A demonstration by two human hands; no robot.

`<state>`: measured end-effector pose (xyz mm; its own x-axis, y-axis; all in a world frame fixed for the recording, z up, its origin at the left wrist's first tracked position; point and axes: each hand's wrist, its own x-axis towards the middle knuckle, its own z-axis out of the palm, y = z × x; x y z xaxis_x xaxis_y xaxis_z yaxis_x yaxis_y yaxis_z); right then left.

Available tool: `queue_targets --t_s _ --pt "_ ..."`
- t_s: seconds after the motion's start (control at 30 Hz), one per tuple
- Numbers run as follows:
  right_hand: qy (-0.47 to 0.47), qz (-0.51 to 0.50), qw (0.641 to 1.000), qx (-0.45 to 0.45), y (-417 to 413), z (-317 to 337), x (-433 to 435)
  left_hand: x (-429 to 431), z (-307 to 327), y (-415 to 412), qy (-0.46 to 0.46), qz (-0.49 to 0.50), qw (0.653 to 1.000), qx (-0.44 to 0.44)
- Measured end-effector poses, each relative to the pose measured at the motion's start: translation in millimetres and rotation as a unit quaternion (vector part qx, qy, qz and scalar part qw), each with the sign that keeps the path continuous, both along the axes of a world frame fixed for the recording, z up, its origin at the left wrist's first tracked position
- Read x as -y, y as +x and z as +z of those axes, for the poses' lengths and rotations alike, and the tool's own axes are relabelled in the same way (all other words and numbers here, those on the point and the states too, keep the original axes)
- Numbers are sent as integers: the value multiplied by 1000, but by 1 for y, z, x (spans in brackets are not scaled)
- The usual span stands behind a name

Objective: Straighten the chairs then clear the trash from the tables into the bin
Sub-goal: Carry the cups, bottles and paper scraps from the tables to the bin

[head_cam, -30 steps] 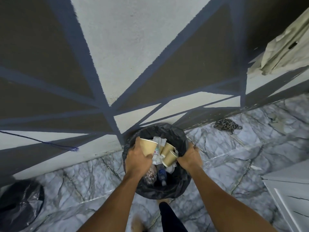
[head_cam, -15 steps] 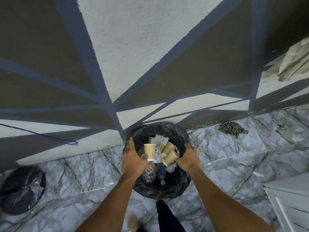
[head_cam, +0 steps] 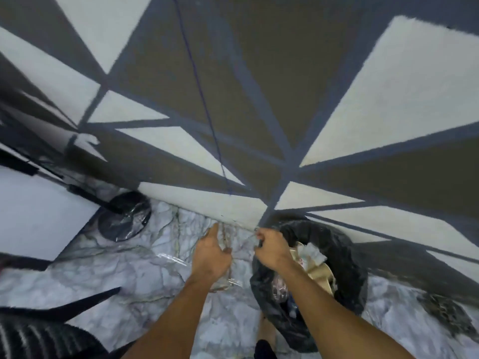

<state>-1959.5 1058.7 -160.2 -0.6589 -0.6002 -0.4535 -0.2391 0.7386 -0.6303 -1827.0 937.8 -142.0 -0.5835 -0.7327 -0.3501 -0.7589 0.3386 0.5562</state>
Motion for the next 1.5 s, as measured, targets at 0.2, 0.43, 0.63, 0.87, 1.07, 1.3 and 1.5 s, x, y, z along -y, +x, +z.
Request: queue_targets --t_s 0.2,0.43,0.63,0.87,1.07,1.3,1.5 --pt "-97 195 975 -40 138 53 111 46 48 154 -68 127 989 -27" --pt "-187 384 904 -33 367 93 173 46 86 378 -159 299 940 -51" --pt "-243 551 798 -21 563 117 181 7 93 567 -185 480 857 -35" --pt "-226 692 685 30 736 113 173 -56 98 712 -182 639 747 6" --pt "-203 749 628 52 848 98 198 -46 90 804 -151 703 695 23" --pt "-162 766 619 60 938 82 271 13 78 888 -128 721 681 34" --pt "-169 757 628 65 989 84 313 63 82 942 -151 714 682 54"
